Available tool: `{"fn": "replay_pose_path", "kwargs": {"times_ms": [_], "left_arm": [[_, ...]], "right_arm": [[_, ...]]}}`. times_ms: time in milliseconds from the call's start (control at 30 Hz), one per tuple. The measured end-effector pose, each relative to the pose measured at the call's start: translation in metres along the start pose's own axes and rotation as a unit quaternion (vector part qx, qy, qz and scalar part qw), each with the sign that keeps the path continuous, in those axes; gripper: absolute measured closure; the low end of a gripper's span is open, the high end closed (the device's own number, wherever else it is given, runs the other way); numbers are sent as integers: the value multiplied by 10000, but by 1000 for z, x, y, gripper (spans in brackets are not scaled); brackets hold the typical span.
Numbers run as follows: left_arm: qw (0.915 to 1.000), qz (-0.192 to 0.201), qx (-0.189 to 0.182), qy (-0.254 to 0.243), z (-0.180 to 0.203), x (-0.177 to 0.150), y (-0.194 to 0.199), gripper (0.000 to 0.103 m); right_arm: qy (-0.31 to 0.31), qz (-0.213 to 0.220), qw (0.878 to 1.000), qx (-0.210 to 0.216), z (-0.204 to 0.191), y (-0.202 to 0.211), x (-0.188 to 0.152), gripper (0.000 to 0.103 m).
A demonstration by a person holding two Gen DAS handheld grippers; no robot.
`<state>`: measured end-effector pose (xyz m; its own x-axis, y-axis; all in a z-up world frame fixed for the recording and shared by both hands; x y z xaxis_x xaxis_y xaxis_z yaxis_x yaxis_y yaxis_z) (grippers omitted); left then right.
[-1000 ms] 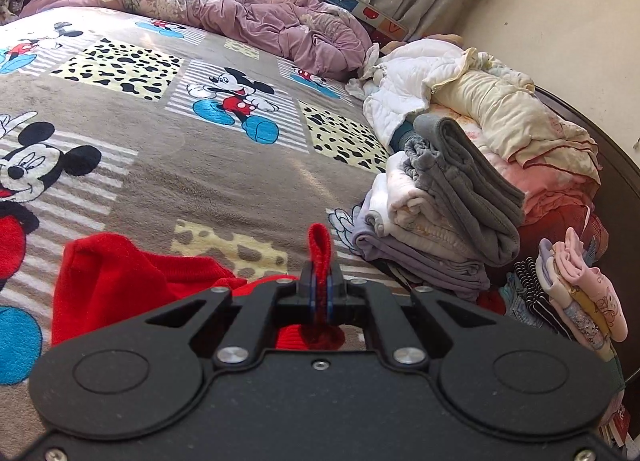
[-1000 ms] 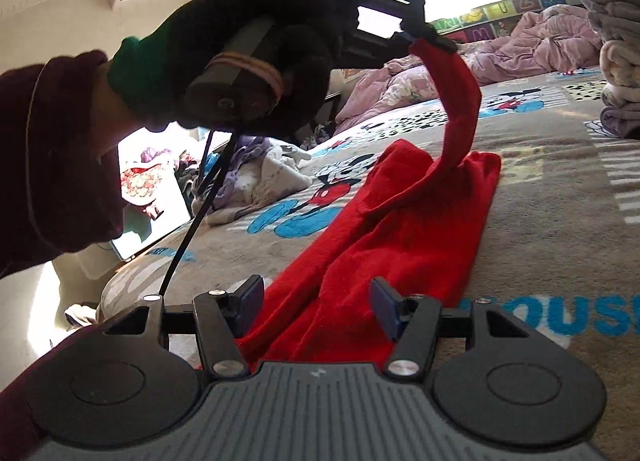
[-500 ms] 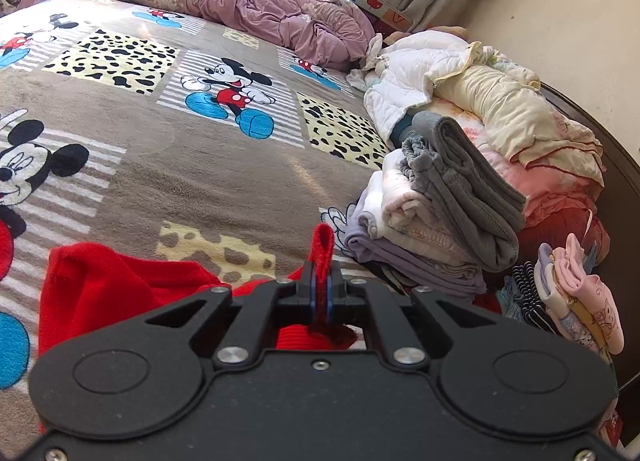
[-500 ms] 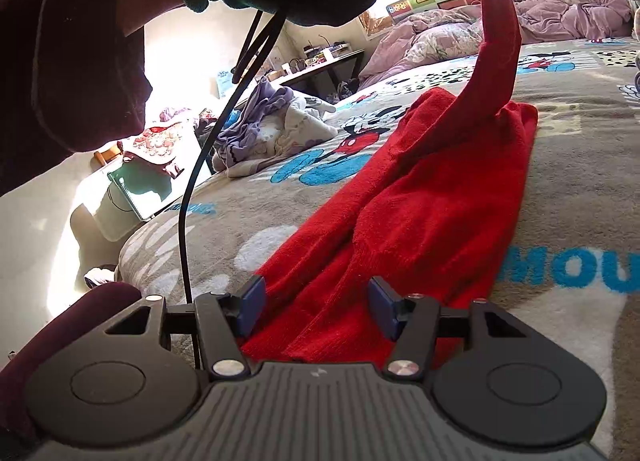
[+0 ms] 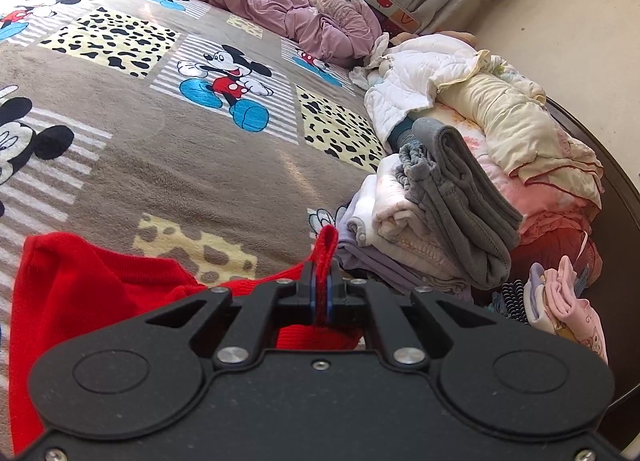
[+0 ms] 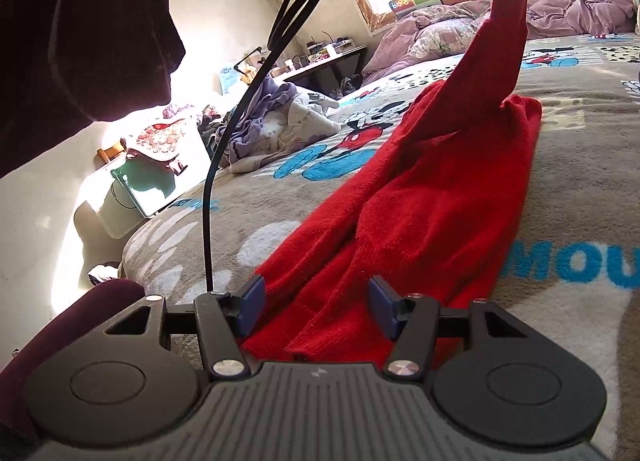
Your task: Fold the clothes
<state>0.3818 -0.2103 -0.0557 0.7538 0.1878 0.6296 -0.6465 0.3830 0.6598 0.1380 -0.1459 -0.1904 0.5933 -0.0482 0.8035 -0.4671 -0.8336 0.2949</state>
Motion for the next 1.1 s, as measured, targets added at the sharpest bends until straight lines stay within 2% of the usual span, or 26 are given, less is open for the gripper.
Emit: {"fn": "replay_pose_path", "kwargs": {"times_ms": [100,167,233,400,500,633,767,867,1100], "left_arm": [[9998,-103,144,-40,-7,-7,-10,102],[9994,-239,257,30,-19,-14,-18,102],[9995,-216,238,46,-25,-16,-16,102],[9999,-40,117,70,-27,-7,2,102],[9996,171,43,228,-35,4,22,102],[9969,465,45,634,-65,11,56,102],[9894,765,268,1208,-109,4,95,102],[9830,914,577,1482,-139,-12,120,102],[9617,1036,977,2341,-187,-86,157,102]], "right_arm": [[67,-34,10000,10,-1,1,2,45],[-32,189,9998,-58,5,13,11,45],[-209,486,9985,-162,16,28,21,45],[-776,970,9903,-622,54,54,30,45],[-1056,1035,9868,-661,64,55,26,46],[-1004,895,9885,-685,63,47,21,46],[-926,753,9905,-688,60,39,17,46],[-906,731,9907,-702,59,38,16,46],[-916,715,9904,-746,59,37,15,46]]}}
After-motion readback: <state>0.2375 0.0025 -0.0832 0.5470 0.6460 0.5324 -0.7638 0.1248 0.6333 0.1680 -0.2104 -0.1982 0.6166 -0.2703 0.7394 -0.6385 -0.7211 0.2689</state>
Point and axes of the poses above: each gripper's, at about its wrist camera, not at the fingertips, and y roughly against the way its jaws point, z to its right, x to its top, the point moved 9 cm from there along -y, roughly the way its jaws point, and after that the axes turned 11 degrees about x, right-handed, at the moved point
